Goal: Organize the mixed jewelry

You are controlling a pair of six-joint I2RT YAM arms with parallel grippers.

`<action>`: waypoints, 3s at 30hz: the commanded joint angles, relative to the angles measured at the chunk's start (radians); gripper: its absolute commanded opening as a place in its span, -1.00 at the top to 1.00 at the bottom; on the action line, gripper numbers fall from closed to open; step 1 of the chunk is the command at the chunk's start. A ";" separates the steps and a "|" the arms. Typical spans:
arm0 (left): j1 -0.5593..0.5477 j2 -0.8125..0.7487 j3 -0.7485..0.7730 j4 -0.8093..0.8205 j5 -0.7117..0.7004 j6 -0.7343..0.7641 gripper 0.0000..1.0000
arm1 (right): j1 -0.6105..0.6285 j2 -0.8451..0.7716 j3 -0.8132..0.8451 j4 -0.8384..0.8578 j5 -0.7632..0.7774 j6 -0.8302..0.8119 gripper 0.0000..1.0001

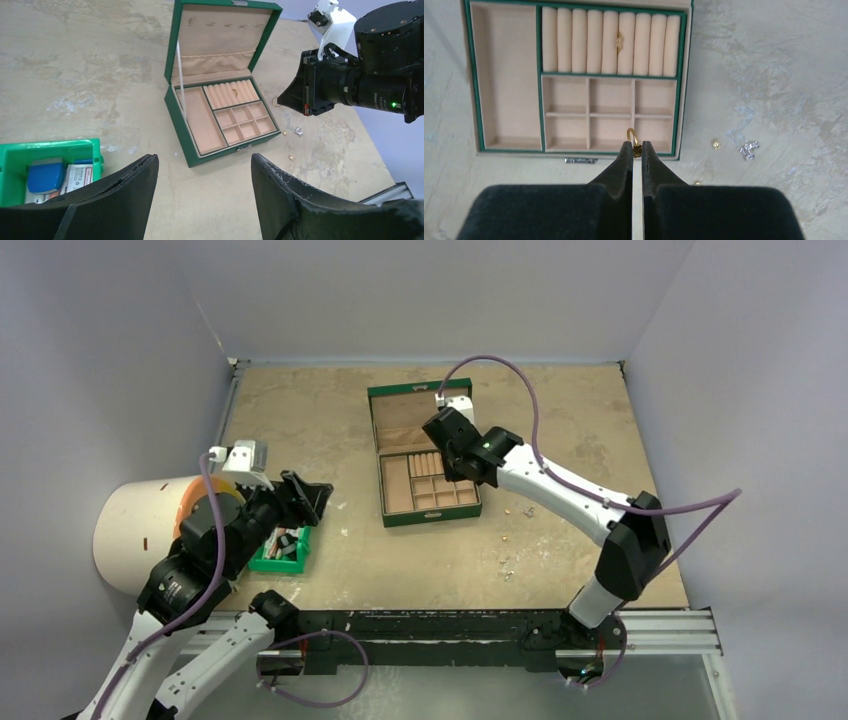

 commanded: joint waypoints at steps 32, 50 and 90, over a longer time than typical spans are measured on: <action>0.006 -0.081 -0.160 0.127 -0.174 -0.022 -0.40 | -0.118 0.317 0.172 0.146 0.042 0.037 1.00; 0.006 -0.083 -0.162 0.126 -0.182 -0.024 -0.40 | -0.125 0.402 0.173 0.170 -0.001 0.062 1.00; 0.007 -0.088 -0.166 0.129 -0.179 -0.026 -0.40 | -0.145 -0.157 -0.170 0.103 -0.043 0.146 0.40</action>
